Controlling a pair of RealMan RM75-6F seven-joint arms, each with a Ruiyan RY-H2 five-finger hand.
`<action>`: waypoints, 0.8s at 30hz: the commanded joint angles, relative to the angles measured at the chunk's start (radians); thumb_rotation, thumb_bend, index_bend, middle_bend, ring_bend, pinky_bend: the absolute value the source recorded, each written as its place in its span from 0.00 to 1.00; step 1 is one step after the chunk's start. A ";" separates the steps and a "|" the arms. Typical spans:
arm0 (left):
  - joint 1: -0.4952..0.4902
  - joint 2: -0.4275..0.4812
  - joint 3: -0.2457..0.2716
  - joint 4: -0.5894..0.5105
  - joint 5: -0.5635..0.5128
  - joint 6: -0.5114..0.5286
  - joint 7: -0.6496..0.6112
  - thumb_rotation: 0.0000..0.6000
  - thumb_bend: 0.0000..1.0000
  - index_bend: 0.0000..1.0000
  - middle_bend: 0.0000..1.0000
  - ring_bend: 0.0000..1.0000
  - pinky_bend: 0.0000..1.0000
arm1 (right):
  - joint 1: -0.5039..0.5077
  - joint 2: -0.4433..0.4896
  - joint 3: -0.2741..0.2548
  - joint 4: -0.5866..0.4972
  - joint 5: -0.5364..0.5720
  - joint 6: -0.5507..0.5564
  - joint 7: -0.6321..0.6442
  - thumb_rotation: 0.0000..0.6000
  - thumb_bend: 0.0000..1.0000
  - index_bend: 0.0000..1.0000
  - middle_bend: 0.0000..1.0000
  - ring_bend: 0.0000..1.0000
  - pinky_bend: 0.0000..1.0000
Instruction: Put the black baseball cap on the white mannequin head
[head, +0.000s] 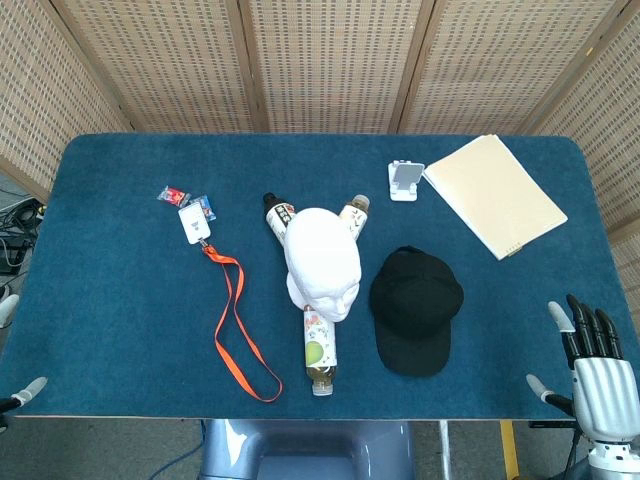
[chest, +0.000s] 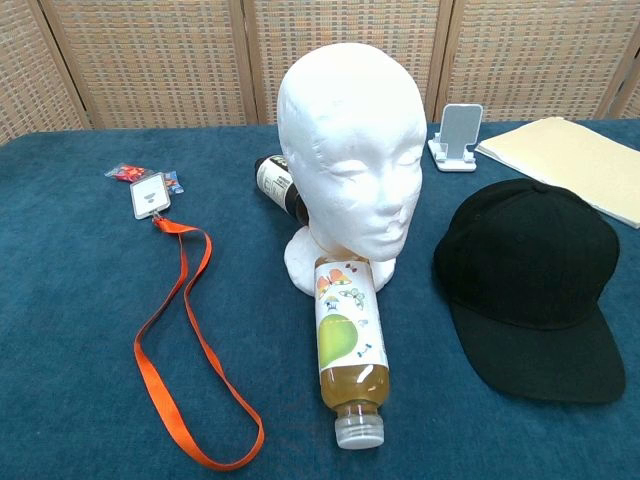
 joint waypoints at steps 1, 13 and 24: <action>-0.001 0.000 0.000 0.001 0.000 -0.001 -0.001 1.00 0.00 0.00 0.00 0.00 0.00 | 0.000 0.000 0.001 -0.001 0.000 0.000 0.001 1.00 0.00 0.00 0.00 0.00 0.00; -0.001 -0.003 0.002 -0.001 0.004 -0.005 0.006 1.00 0.00 0.00 0.00 0.00 0.00 | 0.020 -0.015 -0.014 0.022 -0.028 -0.039 -0.020 1.00 0.00 0.00 0.12 0.18 0.02; -0.010 -0.008 -0.008 -0.016 -0.024 -0.025 0.039 1.00 0.00 0.00 0.00 0.00 0.00 | 0.155 -0.172 -0.042 0.186 -0.064 -0.283 -0.204 1.00 0.00 0.00 0.89 0.99 1.00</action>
